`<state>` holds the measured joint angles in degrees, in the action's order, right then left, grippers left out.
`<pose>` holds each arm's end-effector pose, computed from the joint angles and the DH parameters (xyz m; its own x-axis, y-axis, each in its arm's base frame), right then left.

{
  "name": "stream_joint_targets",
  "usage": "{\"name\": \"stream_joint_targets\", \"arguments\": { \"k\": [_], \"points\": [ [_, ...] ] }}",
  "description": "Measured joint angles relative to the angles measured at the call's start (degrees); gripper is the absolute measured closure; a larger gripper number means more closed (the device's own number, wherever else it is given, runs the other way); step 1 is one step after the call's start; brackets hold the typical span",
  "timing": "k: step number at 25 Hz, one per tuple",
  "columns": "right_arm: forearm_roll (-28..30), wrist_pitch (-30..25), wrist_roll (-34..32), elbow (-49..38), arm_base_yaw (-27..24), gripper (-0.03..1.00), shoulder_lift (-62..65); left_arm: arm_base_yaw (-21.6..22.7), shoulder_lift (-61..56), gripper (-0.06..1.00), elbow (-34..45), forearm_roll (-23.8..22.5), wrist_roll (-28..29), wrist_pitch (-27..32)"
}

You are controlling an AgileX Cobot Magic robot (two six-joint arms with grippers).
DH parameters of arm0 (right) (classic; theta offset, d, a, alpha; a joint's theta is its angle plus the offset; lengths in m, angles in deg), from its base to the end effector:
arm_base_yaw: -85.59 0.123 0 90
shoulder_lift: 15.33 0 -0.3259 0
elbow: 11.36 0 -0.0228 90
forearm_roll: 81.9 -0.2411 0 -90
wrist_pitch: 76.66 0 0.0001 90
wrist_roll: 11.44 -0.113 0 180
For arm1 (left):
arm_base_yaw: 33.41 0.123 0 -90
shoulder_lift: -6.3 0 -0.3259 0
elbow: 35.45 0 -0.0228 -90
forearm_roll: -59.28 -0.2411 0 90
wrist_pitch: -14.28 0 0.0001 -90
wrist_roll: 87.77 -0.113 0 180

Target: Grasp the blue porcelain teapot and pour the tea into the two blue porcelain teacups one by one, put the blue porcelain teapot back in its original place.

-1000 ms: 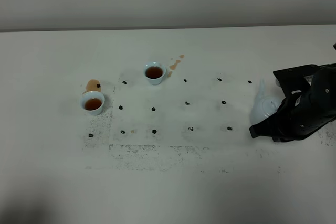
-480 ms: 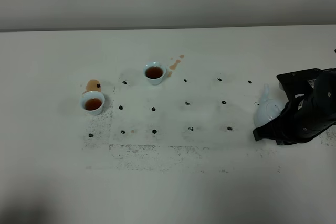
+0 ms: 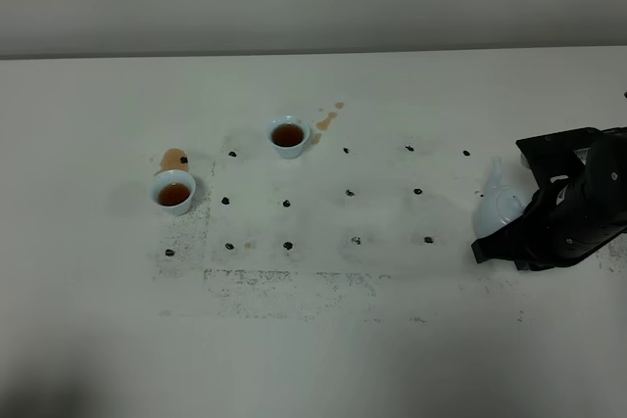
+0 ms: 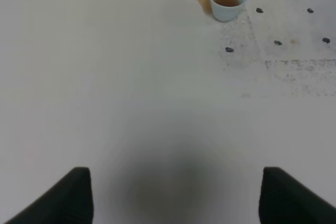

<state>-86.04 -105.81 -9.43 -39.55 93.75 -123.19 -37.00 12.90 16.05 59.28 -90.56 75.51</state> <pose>0.3088 0.0483 0.1663 -0.9606 -0.1094 -0.2555 -0.1239 0.9914 0.0412 -0.0326 0.0020 0.2518 -0.4853 0.0792 -0.8708 0.0863 0.9954 0.0424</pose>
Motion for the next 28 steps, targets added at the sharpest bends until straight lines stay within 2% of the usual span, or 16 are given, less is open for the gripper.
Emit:
{"name": "stream_joint_targets", "arguments": {
  "k": [5,12,16,22,28],
  "points": [
    [-0.06,0.58,0.00,0.00,0.00,0.83,0.00,0.00,0.00,0.28,0.00,0.00,0.00,0.00],
    [-0.11,1.11,0.00,0.00,0.00,0.67,0.00,0.00,0.00,0.28,0.00,0.00,0.00,0.00],
    [-0.24,1.17,0.00,0.00,0.00,0.61,0.05,0.00,0.00,0.28,0.00,0.00,0.00,0.00],
    [-0.36,-0.59,-1.07,0.00,0.12,0.59,6.08,0.00,0.00,0.28,0.00,0.00,-0.05,0.00],
    [-0.13,-6.32,-1.07,0.06,-0.16,0.59,18.85,0.00,0.00,0.28,0.00,0.00,-0.05,0.00]
  ]
}}
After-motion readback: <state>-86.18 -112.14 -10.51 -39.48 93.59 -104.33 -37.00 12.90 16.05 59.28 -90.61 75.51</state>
